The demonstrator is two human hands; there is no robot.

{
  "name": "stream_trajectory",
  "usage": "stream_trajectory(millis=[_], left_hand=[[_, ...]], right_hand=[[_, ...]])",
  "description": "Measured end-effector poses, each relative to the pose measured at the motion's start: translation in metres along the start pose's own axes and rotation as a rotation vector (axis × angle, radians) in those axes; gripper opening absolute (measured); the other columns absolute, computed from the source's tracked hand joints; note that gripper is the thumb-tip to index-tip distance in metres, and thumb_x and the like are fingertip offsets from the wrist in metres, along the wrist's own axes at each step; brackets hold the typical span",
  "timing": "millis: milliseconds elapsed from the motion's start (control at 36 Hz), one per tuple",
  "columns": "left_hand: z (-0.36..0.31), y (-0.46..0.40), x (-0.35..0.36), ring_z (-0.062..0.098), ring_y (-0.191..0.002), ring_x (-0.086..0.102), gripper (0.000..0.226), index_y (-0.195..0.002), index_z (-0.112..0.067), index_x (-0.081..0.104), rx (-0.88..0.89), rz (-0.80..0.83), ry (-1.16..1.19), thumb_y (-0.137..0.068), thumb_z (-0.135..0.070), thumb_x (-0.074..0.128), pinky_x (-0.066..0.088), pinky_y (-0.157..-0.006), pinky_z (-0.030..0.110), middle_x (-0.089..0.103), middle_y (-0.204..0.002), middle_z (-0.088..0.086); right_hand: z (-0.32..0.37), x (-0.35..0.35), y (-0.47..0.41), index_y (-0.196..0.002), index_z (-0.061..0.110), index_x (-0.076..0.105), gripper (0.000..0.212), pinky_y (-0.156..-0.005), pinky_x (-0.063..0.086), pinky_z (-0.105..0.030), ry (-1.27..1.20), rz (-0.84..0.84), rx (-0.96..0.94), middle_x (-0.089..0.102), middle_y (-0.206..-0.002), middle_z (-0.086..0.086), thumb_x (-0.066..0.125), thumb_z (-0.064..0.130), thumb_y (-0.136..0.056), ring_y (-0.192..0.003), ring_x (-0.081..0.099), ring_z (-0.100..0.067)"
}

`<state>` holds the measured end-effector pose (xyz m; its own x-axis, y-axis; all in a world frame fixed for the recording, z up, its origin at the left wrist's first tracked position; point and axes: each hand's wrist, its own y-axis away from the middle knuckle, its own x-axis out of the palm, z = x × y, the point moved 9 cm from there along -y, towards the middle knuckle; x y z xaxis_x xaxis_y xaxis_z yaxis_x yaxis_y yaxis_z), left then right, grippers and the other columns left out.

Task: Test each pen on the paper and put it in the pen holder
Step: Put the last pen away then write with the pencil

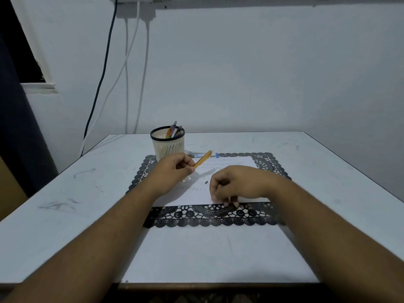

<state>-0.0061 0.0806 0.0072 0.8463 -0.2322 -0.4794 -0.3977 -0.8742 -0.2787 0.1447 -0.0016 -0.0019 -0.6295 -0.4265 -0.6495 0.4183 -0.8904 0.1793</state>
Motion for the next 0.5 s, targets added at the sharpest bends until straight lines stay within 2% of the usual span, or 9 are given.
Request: stream_trajectory(millis=[83,167,250,306,361,389,444,500], left_hand=[[0.001,0.0,-0.003,0.004,-0.064,0.053,0.007,-0.092,-0.018,0.071,0.002,-0.012,-0.028,-0.095,-0.012,0.069,0.044,-0.06,0.018,0.063,-0.073,-0.007],[0.004,-0.001,-0.006,0.01,-0.072,0.058,0.01,-0.09,-0.021,0.071,-0.006,-0.023,-0.051,-0.095,-0.012,0.069,0.051,-0.071,0.032,0.067,-0.078,-0.004],[0.006,-0.001,-0.009,0.021,-0.073,0.067,0.013,-0.089,-0.022,0.071,-0.019,-0.036,-0.086,-0.095,-0.012,0.069,0.059,-0.076,0.041,0.071,-0.079,-0.002],[0.005,-0.001,-0.01,0.02,-0.07,0.069,0.012,-0.09,-0.022,0.07,-0.02,-0.047,-0.118,-0.096,-0.012,0.068,0.059,-0.072,0.039,0.072,-0.079,0.0],[0.004,-0.001,-0.01,0.009,-0.064,0.065,0.011,-0.091,-0.021,0.069,-0.019,-0.051,-0.147,-0.097,-0.012,0.067,0.057,-0.068,0.033,0.071,-0.079,-0.001],[0.004,-0.001,-0.011,0.006,-0.063,0.063,0.011,-0.091,-0.022,0.069,-0.015,-0.053,-0.16,-0.097,-0.012,0.067,0.056,-0.068,0.032,0.071,-0.079,-0.002],[0.005,-0.001,-0.012,0.007,-0.067,0.063,0.012,-0.09,-0.024,0.069,-0.009,-0.058,-0.189,-0.096,-0.014,0.068,0.055,-0.071,0.034,0.07,-0.079,-0.005],[0.005,-0.001,-0.013,0.008,-0.07,0.063,0.013,-0.089,-0.027,0.069,-0.006,-0.061,-0.209,-0.095,-0.015,0.069,0.054,-0.072,0.035,0.07,-0.079,-0.007]], right_hand=[[-0.01,-0.018,-0.004,-0.097,0.001,0.066,0.002,-0.058,0.055,-0.033,-0.203,-0.126,-0.033,0.074,-0.084,-0.013,0.065,0.0,-0.097,-0.072,0.069,-0.025],[-0.023,-0.029,-0.011,-0.101,0.002,0.062,0.008,-0.053,0.051,-0.035,-0.33,-0.272,-0.031,0.069,-0.08,-0.017,0.054,0.0,-0.101,-0.063,0.063,-0.027],[-0.032,-0.037,-0.016,-0.099,0.013,0.067,0.031,-0.06,0.042,-0.033,-0.161,-0.433,0.032,0.061,-0.072,-0.004,0.039,0.001,-0.1,-0.058,0.053,-0.015],[-0.029,-0.038,-0.019,-0.096,0.018,0.069,0.037,-0.063,0.037,-0.031,-0.015,-0.498,0.062,0.062,-0.082,-0.003,0.035,0.004,-0.101,-0.064,0.052,-0.012],[-0.023,-0.035,-0.022,-0.094,0.022,0.067,0.033,-0.069,0.043,-0.038,0.057,-0.526,0.051,0.067,-0.096,-0.007,0.037,0.013,-0.104,-0.078,0.059,-0.022],[-0.021,-0.032,-0.024,-0.093,0.024,0.065,0.028,-0.072,0.047,-0.041,0.097,-0.523,0.038,0.067,-0.095,-0.005,0.041,0.019,-0.105,-0.08,0.059,-0.024],[-0.017,-0.024,-0.026,-0.094,0.027,0.064,0.015,-0.074,0.048,-0.04,0.197,-0.487,0.024,0.064,-0.092,0.003,0.053,0.033,-0.103,-0.08,0.058,-0.018],[-0.017,-0.019,-0.029,-0.096,0.031,0.064,0.009,-0.078,0.049,-0.035,0.297,-0.458,0.022,0.062,-0.098,0.008,0.063,0.04,-0.099,-0.091,0.058,-0.012]])
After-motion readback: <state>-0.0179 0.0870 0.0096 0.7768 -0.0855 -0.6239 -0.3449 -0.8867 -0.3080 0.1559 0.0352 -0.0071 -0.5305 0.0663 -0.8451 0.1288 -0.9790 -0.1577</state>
